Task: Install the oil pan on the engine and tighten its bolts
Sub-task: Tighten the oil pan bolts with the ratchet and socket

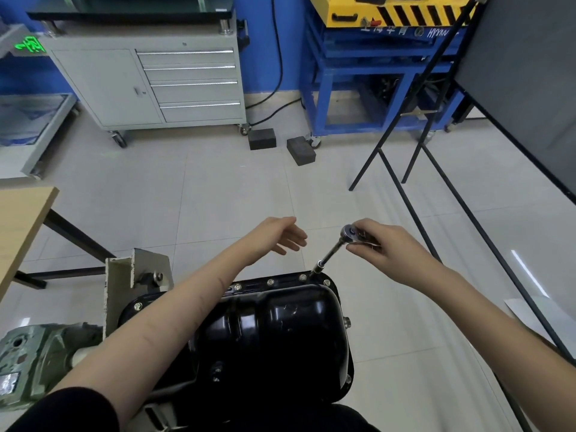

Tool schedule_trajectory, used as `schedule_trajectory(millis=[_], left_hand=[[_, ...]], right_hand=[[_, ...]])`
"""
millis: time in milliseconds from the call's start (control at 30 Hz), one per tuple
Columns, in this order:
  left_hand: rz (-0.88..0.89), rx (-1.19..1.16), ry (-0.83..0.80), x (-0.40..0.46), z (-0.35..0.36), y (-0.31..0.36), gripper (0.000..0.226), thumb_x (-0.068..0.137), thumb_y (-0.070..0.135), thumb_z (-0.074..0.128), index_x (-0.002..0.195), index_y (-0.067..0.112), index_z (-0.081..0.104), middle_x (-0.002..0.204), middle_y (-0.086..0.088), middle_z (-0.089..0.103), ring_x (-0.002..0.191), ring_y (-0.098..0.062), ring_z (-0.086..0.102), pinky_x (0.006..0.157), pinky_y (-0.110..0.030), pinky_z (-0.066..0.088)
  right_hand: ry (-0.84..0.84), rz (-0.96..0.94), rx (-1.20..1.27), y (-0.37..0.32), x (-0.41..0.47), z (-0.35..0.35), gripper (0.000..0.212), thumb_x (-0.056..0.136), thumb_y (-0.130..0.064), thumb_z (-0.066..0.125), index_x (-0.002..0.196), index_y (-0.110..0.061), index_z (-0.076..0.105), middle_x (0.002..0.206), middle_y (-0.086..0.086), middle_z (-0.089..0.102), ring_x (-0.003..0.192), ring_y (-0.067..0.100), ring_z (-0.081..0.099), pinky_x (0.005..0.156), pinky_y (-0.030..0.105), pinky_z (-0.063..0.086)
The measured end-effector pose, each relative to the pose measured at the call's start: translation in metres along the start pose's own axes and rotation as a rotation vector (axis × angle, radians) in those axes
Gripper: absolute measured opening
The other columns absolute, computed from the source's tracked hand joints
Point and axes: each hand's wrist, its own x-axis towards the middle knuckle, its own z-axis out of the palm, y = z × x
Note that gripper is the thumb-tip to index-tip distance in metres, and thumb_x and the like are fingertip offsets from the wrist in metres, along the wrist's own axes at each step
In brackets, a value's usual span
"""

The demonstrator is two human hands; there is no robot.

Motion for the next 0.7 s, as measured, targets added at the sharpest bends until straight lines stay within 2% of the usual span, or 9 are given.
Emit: schedule_trajectory(millis=[167, 300, 400, 567, 633, 700], left_hand=[[-0.091, 0.085, -0.047, 0.001, 0.007, -0.009, 0.041, 0.099, 0.027, 0.028, 0.086, 0.009, 0.063, 0.085, -0.006, 0.067, 0.074, -0.018, 0.062, 0.067, -0.026, 0.045], [-0.144, 0.184, -0.089, 0.001, 0.009, -0.009, 0.044, 0.099, 0.031, 0.027, 0.1, 0.003, 0.062, 0.092, -0.011, 0.065, 0.078, -0.022, 0.061, 0.067, -0.026, 0.044], [-0.164, 0.223, -0.113, 0.001, 0.011, -0.009, 0.046, 0.099, 0.032, 0.028, 0.102, 0.002, 0.062, 0.095, -0.012, 0.064, 0.083, -0.025, 0.06, 0.067, -0.026, 0.043], [-0.152, 0.234, -0.12, 0.002, 0.011, -0.007, 0.047, 0.099, 0.031, 0.028, 0.107, -0.001, 0.06, 0.096, -0.012, 0.064, 0.085, -0.025, 0.059, 0.069, -0.027, 0.043], [-0.113, 0.226, -0.113, 0.001, 0.012, -0.006, 0.04, 0.099, 0.026, 0.03, 0.105, 0.001, 0.061, 0.096, -0.011, 0.064, 0.085, -0.024, 0.059, 0.07, -0.027, 0.043], [-0.039, 0.224, -0.107, -0.002, 0.012, -0.004, 0.028, 0.096, 0.015, 0.034, 0.102, 0.006, 0.061, 0.096, -0.008, 0.064, 0.087, -0.021, 0.06, 0.072, -0.025, 0.043]], right_hand=[[-0.019, -0.02, -0.005, -0.006, 0.001, 0.004, 0.012, 0.089, -0.029, 0.056, 0.092, -0.02, 0.049, 0.068, -0.012, 0.048, 0.067, 0.02, 0.048, 0.064, 0.035, 0.04], [-0.032, -0.022, -0.014, -0.009, 0.003, 0.004, 0.017, 0.09, -0.03, 0.055, 0.096, -0.015, 0.051, 0.072, -0.004, 0.052, 0.07, 0.023, 0.05, 0.065, 0.038, 0.042], [-0.036, -0.034, -0.02, -0.009, 0.003, 0.005, 0.017, 0.09, -0.032, 0.054, 0.097, -0.016, 0.051, 0.073, -0.004, 0.053, 0.069, 0.021, 0.051, 0.065, 0.038, 0.042], [-0.066, -0.031, -0.001, -0.012, 0.003, 0.007, 0.011, 0.09, -0.032, 0.055, 0.092, -0.028, 0.044, 0.074, -0.009, 0.052, 0.068, 0.014, 0.047, 0.067, 0.037, 0.043], [-0.078, -0.027, -0.022, -0.014, 0.002, 0.007, 0.012, 0.089, -0.033, 0.055, 0.093, -0.026, 0.046, 0.078, -0.006, 0.054, 0.064, 0.007, 0.045, 0.066, 0.035, 0.042], [-0.087, -0.035, -0.071, -0.016, 0.002, 0.007, 0.019, 0.089, -0.036, 0.054, 0.101, -0.021, 0.051, 0.078, -0.009, 0.052, 0.062, 0.001, 0.044, 0.062, 0.027, 0.039]])
